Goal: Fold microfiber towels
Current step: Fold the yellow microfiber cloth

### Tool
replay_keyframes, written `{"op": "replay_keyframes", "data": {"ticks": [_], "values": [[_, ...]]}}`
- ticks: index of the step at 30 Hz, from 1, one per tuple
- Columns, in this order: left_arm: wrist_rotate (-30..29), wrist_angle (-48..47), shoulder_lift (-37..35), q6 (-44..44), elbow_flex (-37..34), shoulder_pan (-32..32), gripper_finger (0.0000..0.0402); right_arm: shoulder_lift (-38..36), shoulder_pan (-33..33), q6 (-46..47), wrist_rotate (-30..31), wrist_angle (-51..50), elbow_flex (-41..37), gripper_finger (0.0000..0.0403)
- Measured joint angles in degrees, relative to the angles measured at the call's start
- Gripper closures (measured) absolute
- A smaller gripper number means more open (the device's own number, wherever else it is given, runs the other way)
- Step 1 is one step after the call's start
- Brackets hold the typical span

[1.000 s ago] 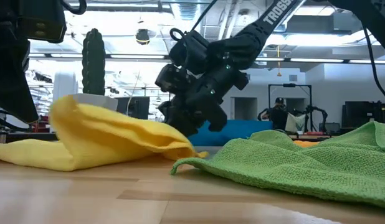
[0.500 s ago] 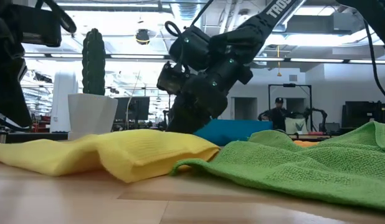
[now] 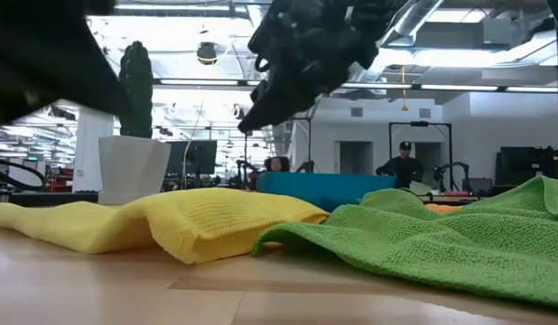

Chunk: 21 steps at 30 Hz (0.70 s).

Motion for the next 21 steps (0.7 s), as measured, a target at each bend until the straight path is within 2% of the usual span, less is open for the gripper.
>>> {"op": "replay_keyframes", "data": {"ticks": [3,6,11,12,16,21], "values": [[1.74,1.91,4.63,-0.01,-0.09,1.24,0.0401,-0.76,2.89,-2.84,-4.01,-2.05,-0.05,0.0325],[3.26,1.36,7.62,-1.62,-0.18,1.54,0.0402,-0.26,7.00,-5.04,-4.73,-2.26,-0.28,0.0300],[4.18,1.42,8.30,0.01,-0.29,0.44,0.0401,5.56,13.95,-3.74,-2.47,8.98,-0.93,0.0263],[4.23,1.32,8.28,0.26,-0.66,0.02,0.0401,7.05,15.12,-2.33,-1.48,13.04,-0.15,0.0259],[3.92,1.28,8.19,-0.99,-2.03,-1.50,0.0401,11.53,19.14,3.33,3.10,17.24,-0.12,0.0254],[0.57,0.09,8.23,-1.20,-2.19,-2.95,0.0402,13.33,22.36,6.68,9.60,22.26,1.57,0.0264]]}}
